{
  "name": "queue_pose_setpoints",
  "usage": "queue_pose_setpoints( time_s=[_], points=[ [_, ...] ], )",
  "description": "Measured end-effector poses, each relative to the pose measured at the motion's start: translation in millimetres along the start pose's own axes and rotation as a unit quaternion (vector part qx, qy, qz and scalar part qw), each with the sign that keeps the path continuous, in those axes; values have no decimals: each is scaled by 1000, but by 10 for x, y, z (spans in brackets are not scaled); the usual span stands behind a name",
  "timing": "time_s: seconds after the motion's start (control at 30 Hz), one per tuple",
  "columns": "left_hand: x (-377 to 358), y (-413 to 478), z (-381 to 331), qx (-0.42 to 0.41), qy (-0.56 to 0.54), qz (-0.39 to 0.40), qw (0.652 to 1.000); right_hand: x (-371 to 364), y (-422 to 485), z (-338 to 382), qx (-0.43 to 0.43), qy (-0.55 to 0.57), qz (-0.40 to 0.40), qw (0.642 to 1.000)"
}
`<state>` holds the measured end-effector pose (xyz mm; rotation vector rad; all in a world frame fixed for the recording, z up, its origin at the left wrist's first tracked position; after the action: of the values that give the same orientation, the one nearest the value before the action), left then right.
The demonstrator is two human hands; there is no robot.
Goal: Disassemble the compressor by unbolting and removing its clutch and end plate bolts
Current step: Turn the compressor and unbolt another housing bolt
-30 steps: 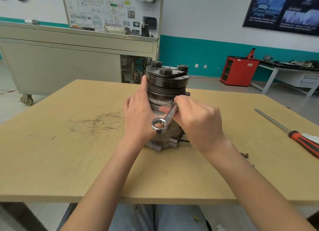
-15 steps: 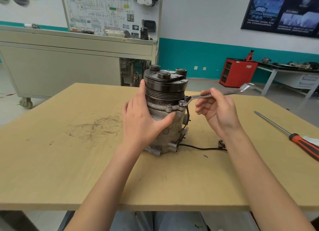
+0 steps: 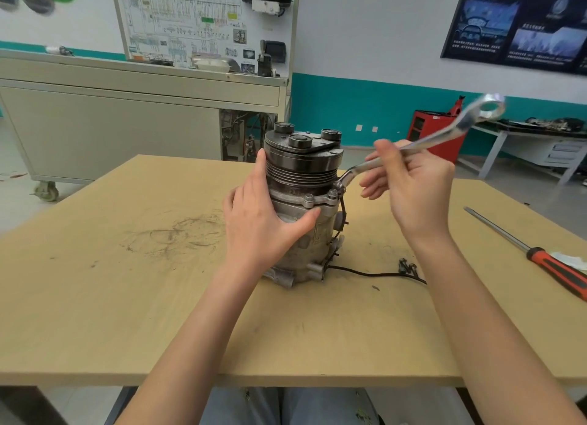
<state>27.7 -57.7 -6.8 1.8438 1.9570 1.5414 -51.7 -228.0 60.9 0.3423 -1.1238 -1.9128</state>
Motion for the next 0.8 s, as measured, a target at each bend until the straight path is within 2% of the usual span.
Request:
queue_pose_setpoints(
  time_s=[0.07, 0.17, 0.3, 0.47, 0.53, 0.6, 0.67, 0.73, 0.77, 0.8],
  points=[
    [-6, -4, -7, 1, 1, 1, 1000, -115, -40, 216, 120, -132, 31, 983],
    [-5, -3, -9, 3, 0, 0, 1000, -283, -105, 398, 227, -306, 46, 923],
    [-6, 2, 6, 5, 2, -1, 1000, -385, -197, 512, 294, -395, 29, 870],
    [-25, 45, 28, 21, -20, 20, 999, -506, -418, 485, 319, -487, 29, 813],
    [-19, 40, 32, 27, -27, 19, 999, -529, -507, 450, 342, -487, 19, 803],
    [-8, 10, 9, 14, -27, 19, 999, -472, -499, 422, 341, -446, 17, 827],
    [-7, -4, 9, 7, -19, 15, 1000, -347, -457, 331, 287, -343, 29, 894],
    [-7, 3, 13, 5, -10, 8, 1000, -191, -411, 167, 148, -142, 47, 978],
    [-6, 4, 11, 5, -9, 8, 1000, -128, -388, 42, 60, -27, 55, 996],
    [-5, 3, 8, 5, -9, 8, 1000, -74, -353, -81, -16, 75, 59, 995]
  ],
)
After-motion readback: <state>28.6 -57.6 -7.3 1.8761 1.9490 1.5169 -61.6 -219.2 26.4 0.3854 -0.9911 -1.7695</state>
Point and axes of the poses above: each hand's wrist, its own y-axis towards the middle knuckle, its own x-axis out of the back of the hand, z = x × y, the point moved 4 cm from there along y, towards the middle knuckle, and after that the axes turned 6 degrees about z, right-handed, at the moved point
